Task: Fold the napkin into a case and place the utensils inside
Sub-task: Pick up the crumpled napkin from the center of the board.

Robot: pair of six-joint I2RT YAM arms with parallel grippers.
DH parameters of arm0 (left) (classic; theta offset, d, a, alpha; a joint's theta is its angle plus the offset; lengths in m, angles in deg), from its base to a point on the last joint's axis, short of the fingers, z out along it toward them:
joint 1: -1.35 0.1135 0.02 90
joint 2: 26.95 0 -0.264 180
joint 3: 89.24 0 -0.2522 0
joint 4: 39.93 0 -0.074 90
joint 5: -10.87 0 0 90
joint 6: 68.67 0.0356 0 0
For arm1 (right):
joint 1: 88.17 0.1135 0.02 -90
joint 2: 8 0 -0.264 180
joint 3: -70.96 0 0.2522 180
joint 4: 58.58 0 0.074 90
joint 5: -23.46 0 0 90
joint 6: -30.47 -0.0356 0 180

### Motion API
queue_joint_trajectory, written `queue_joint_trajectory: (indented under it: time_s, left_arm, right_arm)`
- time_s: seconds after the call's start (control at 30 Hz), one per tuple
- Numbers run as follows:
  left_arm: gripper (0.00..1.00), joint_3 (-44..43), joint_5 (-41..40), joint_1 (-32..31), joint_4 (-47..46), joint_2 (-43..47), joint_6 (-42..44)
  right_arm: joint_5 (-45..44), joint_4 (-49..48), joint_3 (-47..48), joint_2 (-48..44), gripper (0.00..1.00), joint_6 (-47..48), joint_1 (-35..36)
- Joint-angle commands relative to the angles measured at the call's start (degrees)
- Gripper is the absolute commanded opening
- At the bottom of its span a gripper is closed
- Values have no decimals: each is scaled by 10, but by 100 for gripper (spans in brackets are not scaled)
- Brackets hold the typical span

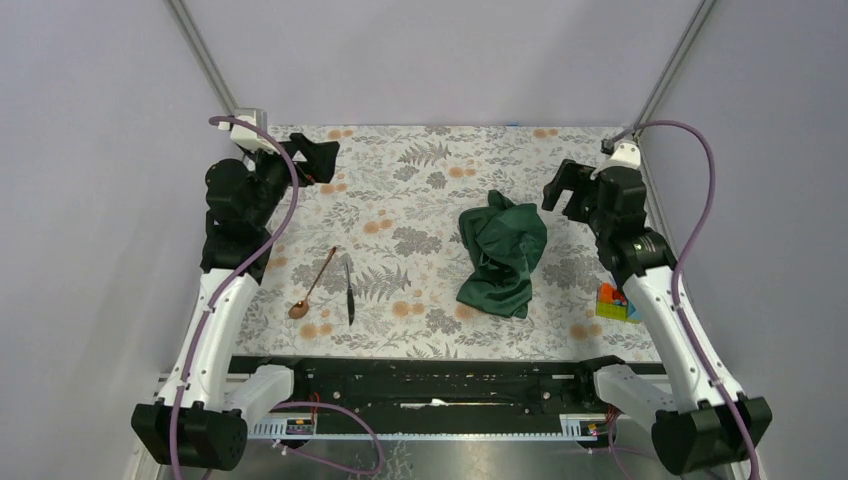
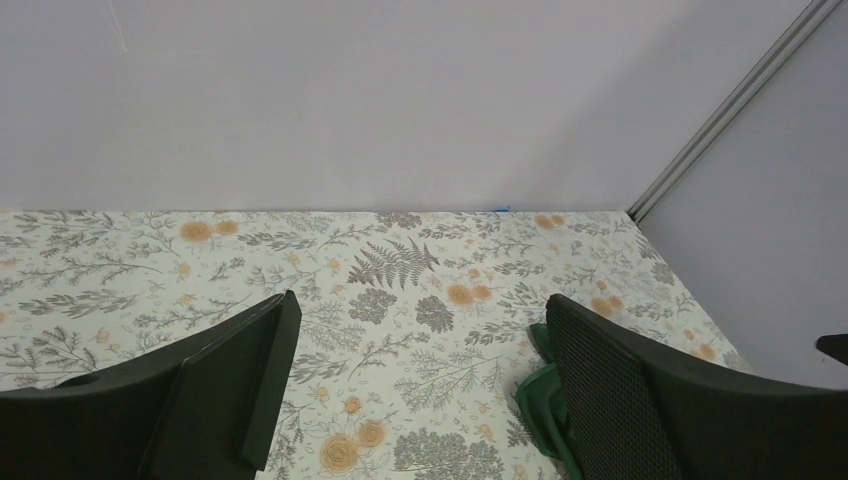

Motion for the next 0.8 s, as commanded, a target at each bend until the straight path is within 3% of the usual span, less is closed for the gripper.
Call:
queue_joint_trajectory:
  time_s: [0.0, 0.07, 0.17, 0.33, 0.53, 0.67, 0.77]
  left_arm:
    - [99, -18, -11, -7, -17, -2, 29]
    - [99, -21, -4, -10, -13, -9, 28]
    - [99, -25, 4, -14, -10, -18, 27]
    - [99, -25, 14, -20, -8, -28, 23]
    - [99, -22, 104, -14, -55, -77, -65]
    - [99, 3, 170, 8, -124, -98, -142]
    - [99, 22, 212, 31, -177, -110, -184]
  right_arm:
    - [13, 44, 45, 75, 100, -30, -1]
    - [65, 79, 78, 136, 100, -1, 12]
    - [33, 162, 141, 237, 100, 15, 53]
    - [-3, 188, 152, 344, 100, -73, 59]
    - [36, 113, 91, 352, 100, -188, 58]
    - [23, 98, 82, 370, 99, -173, 58]
    - [31, 103, 83, 394, 90, -146, 58]
